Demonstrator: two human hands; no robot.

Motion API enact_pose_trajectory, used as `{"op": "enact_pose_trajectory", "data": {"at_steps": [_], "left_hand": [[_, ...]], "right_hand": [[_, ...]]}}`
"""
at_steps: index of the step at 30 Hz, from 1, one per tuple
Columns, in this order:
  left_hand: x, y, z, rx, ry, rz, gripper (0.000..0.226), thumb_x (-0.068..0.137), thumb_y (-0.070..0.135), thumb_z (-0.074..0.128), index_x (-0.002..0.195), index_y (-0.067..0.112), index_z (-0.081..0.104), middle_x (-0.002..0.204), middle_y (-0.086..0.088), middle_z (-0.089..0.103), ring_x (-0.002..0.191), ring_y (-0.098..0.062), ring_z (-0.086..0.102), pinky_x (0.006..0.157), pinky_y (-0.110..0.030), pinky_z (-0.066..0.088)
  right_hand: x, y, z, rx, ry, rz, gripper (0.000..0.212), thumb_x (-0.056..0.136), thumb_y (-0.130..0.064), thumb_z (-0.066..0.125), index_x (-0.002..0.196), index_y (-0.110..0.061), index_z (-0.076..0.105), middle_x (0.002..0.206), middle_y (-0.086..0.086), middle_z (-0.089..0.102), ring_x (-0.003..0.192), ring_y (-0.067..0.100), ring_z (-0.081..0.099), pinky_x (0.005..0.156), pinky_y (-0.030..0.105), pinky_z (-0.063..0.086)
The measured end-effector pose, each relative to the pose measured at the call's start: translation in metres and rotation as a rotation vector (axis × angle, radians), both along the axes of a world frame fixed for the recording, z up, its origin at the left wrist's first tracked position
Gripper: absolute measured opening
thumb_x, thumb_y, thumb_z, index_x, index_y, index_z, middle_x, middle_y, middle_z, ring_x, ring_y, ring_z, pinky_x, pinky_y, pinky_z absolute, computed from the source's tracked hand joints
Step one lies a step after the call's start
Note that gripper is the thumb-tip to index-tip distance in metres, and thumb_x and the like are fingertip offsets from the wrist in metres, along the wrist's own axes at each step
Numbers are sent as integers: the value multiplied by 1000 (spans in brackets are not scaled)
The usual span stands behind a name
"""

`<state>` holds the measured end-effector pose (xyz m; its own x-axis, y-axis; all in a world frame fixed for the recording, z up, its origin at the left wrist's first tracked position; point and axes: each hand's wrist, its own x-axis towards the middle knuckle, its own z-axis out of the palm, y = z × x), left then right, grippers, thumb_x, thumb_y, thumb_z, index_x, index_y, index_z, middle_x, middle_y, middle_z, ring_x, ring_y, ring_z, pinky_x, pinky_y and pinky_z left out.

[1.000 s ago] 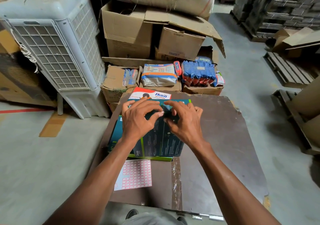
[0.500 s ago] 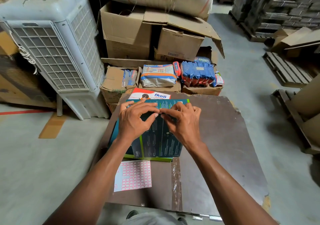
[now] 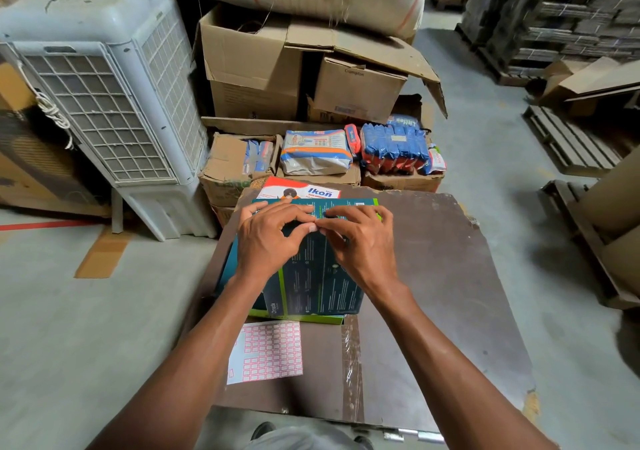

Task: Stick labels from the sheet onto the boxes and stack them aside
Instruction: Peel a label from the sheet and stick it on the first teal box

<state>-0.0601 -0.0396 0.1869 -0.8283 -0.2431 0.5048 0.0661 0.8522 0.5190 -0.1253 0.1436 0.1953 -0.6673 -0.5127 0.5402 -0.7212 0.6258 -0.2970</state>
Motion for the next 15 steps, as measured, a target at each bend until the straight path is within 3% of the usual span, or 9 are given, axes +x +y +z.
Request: {"op": "enact_pose_trajectory", "data": {"at_steps": [5, 8, 12, 15], "left_hand": [[-3, -4, 5, -13, -37, -34, 17, 87, 42, 77, 103, 42, 74, 117, 28, 69, 128, -1, 56, 103, -31, 30], [1, -12, 4, -54, -109, -51, 30, 89, 34, 75, 116, 47, 69, 128, 33, 62, 137, -3, 48, 115, -47, 22], [10, -13, 4, -234, -238, -77, 73, 92, 21, 70, 148, 54, 38, 152, 31, 40, 149, -5, 29, 116, -61, 10], [11, -18, 2, -308, -313, -68, 78, 94, 41, 67, 154, 57, 21, 165, 21, 21, 155, -13, 17, 114, -59, 18]], "right_hand": [[-5, 6, -4, -46, -64, -4, 24, 89, -28, 78, 112, -33, 78, 118, -9, 74, 108, 16, 65, 87, 41, 49], [-8, 10, -3, -81, -69, -17, 31, 86, -21, 82, 115, -28, 77, 118, -7, 74, 109, 16, 67, 91, 39, 52], [-9, 8, -11, 104, -14, 15, 61, 78, -10, 84, 134, -29, 67, 137, 0, 65, 119, 25, 60, 95, 40, 44], [-7, 6, -13, 102, 20, 15, 60, 80, -12, 83, 135, -27, 66, 138, 4, 64, 121, 27, 59, 96, 42, 43]]}}
